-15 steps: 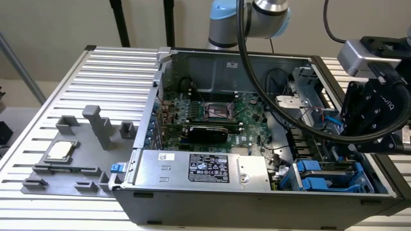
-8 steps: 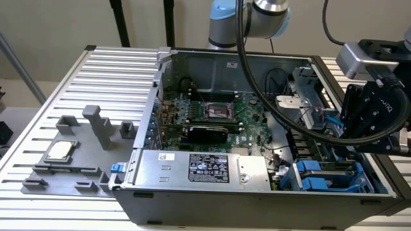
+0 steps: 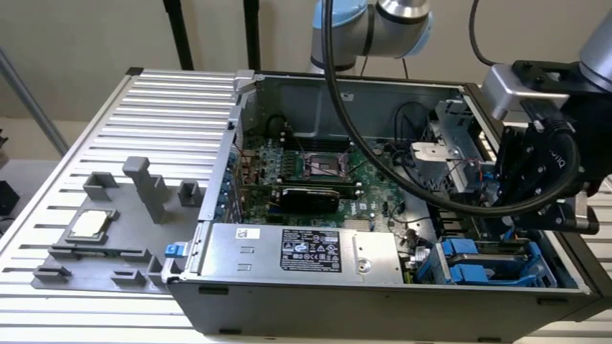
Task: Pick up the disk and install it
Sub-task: 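Insert the first disk wire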
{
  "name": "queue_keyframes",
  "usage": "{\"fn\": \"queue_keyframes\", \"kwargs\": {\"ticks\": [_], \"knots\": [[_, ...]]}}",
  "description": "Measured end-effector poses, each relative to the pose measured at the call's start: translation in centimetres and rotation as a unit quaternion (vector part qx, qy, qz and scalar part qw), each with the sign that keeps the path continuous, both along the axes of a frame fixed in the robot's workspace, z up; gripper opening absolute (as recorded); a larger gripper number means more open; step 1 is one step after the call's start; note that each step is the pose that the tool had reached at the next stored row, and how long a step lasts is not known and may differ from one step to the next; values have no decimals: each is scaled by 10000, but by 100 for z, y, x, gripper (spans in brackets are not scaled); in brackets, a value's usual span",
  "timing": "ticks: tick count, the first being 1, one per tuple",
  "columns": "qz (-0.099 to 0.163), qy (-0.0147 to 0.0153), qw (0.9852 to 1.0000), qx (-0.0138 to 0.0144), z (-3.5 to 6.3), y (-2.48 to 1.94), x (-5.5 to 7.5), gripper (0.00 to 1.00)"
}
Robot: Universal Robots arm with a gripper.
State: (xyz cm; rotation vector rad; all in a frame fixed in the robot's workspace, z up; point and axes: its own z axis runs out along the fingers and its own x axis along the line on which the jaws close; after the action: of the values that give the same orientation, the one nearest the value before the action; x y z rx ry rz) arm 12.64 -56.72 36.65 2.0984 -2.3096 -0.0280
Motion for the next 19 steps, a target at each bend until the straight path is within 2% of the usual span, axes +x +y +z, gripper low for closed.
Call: {"fn": "queue_keyframes", "kwargs": {"ticks": [7, 15, 19], "knots": [[3, -124, 9999, 0, -83, -5, -25, 0], [3, -219, 9998, -1, -194, -26, -25, 0], [3, -291, 9996, -1, -228, -26, -25, 0]]}}
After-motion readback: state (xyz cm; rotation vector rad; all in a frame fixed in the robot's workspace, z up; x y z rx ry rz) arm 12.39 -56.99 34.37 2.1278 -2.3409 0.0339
